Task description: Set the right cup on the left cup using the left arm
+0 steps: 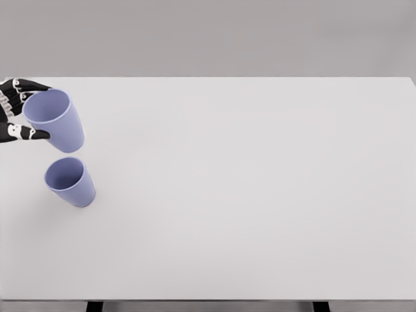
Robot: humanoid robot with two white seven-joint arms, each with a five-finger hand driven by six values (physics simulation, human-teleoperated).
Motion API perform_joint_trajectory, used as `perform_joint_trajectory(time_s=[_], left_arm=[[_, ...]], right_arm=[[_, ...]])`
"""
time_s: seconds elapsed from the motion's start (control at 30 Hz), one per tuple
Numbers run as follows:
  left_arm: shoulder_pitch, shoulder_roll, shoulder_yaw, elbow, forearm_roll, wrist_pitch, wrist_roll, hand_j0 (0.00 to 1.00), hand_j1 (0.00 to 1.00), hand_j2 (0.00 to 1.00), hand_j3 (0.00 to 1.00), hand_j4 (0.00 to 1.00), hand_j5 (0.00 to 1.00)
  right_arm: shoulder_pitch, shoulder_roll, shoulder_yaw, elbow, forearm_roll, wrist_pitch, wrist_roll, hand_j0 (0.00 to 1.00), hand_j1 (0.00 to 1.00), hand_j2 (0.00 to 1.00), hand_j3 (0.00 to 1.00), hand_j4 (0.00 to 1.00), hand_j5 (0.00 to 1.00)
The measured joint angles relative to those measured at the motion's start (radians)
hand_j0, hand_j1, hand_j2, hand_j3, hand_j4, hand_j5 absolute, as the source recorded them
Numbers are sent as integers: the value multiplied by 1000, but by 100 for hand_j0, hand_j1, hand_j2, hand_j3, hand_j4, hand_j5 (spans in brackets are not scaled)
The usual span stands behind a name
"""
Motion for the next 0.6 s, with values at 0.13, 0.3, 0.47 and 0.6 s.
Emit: perform_joint_trajectory(time_s=[0.13,0.3,0.47,0.6], left_arm=[[12,0,18,0,12,0,-3,63,63,63,63,63,63],[31,0,28,0,17,0,-7,63,63,63,63,63,63],[49,0,37,0,19,0,-8,63,63,63,63,63,63],[57,-1,48,0,19,0,-13,63,63,63,63,63,63]], right_arm=[[0,0,0,0,0,0,0,100,100,100,100,100,100],[0,0,0,0,0,0,0,100,100,100,100,100,100],[0,0,0,0,0,0,0,100,100,100,100,100,100],[0,0,0,0,0,0,0,100,100,100,100,100,100]])
